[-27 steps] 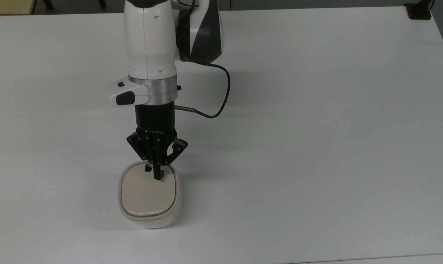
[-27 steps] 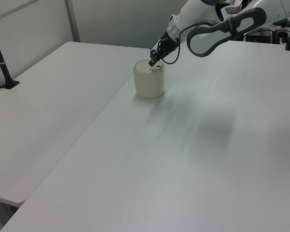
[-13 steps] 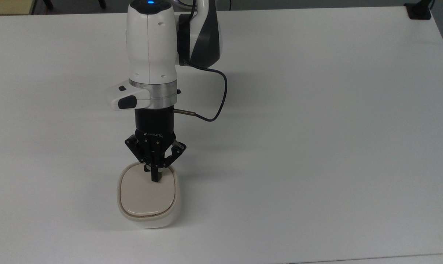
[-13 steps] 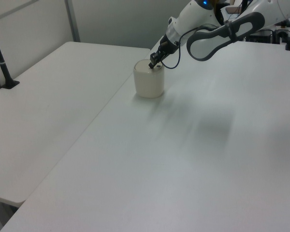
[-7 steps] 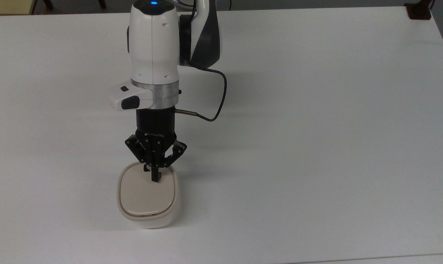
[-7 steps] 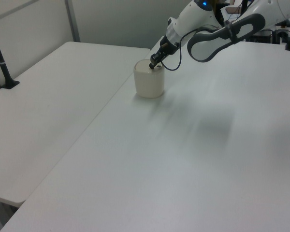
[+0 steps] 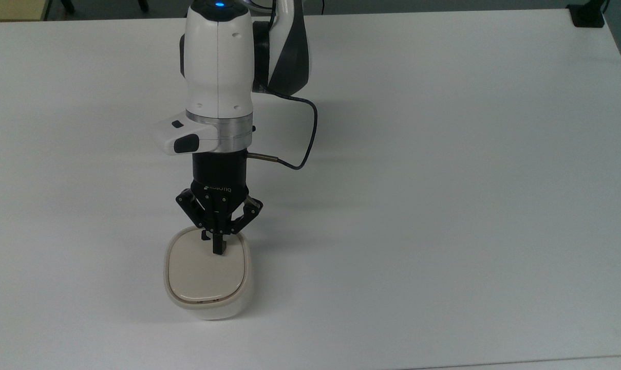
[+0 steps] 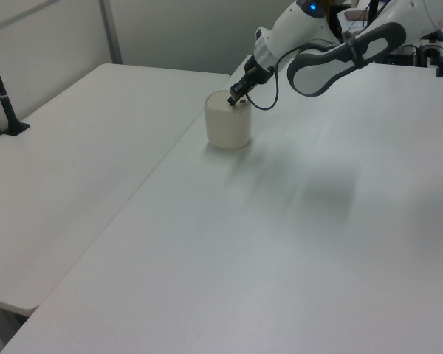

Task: Open the trash bin
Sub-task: 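Lift the gripper up, flipping the lid open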

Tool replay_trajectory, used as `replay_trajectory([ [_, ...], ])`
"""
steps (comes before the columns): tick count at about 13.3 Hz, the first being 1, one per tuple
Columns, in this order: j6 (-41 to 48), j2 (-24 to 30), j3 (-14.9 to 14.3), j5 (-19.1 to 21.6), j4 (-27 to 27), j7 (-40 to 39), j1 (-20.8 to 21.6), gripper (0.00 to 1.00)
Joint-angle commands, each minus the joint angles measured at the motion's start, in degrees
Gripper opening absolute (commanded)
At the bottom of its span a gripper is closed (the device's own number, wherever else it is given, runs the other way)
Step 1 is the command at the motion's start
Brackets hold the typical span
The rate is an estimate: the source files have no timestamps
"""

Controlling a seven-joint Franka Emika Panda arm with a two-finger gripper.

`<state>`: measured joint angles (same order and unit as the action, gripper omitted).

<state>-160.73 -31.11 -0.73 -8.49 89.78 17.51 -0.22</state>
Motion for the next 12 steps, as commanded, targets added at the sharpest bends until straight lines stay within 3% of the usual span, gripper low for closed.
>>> replay_trajectory([
  [1, 0.50, 1.13, -0.68, -0.65, 4.44, 1.38, -0.04, 0.00],
  [3, 1.98, 3.94, -0.68, -0.39, 4.43, 3.83, 0.04, 0.00],
  [8, 18.30, 14.83, -0.06, -0.21, 4.35, 9.38, 0.83, 0.02],
  [12, 36.40, 24.40, 0.20, 5.76, 4.35, 10.00, 2.15, 0.06],
])
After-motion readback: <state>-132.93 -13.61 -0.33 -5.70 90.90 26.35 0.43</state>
